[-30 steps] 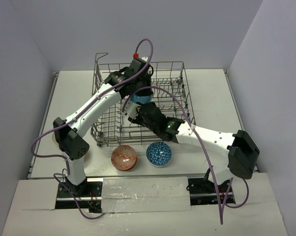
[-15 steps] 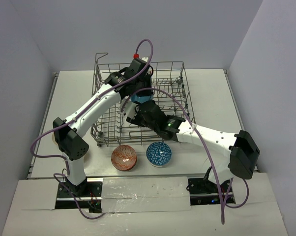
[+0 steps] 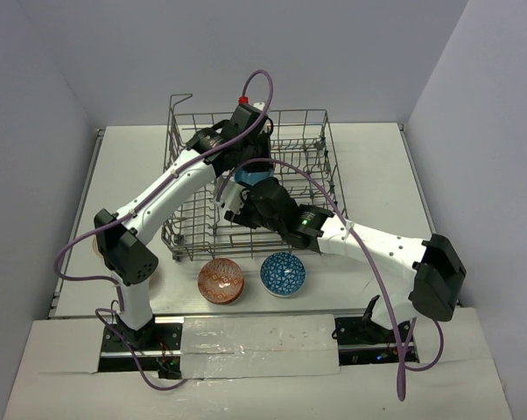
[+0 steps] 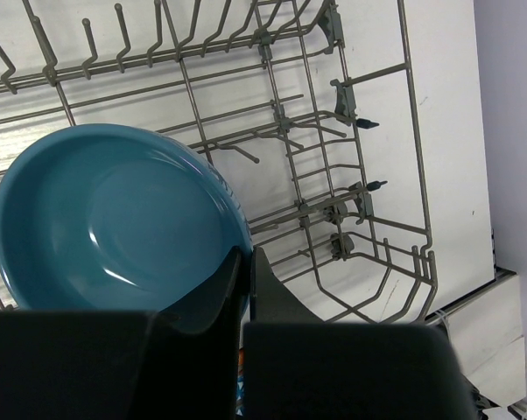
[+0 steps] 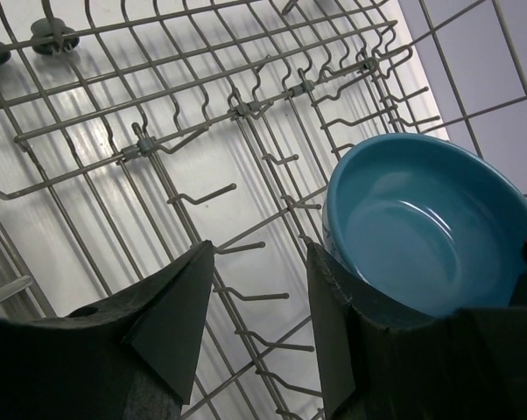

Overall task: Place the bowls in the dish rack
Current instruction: Pass from the left arm to the right

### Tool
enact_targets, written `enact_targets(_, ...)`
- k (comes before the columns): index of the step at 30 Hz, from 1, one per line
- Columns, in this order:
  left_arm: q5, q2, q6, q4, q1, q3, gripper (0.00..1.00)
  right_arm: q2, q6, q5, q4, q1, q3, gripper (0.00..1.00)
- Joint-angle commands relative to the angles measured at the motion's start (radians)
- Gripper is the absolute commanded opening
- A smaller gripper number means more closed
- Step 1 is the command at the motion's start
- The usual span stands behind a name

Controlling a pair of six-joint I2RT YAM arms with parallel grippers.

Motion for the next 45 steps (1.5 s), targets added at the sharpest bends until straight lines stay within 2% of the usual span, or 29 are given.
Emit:
enact_targets(1,0.01,-0.013,-0.005,0.021,-0.005,0.009,0.0,-0.053,0.014,-0.009,0.101,-0.004,0.066,0.55)
enact_targets(17,0.005,-0.003,0.003,0.017,-0.006,0.012,0.0,-0.059,0.043,-0.098,0.109,-0.004,0.09,0.57)
enact_targets(22,0.011,-0.022,0.004,0.033,-0.006,-0.014,0.0,-0.05,0.026,-0.05,0.121,-0.006,0.089,0.61)
enact_targets(33,-0.006,-0.032,0.021,0.016,-0.005,-0.002,0.0,-0.038,0.032,-0.03,0.171,-0.004,0.089,0.63)
enact_targets(45,0.029,-0.016,0.029,-0.027,-0.003,0.053,0.0,-0.006,-0.053,0.119,0.197,-0.004,0.064,0.64)
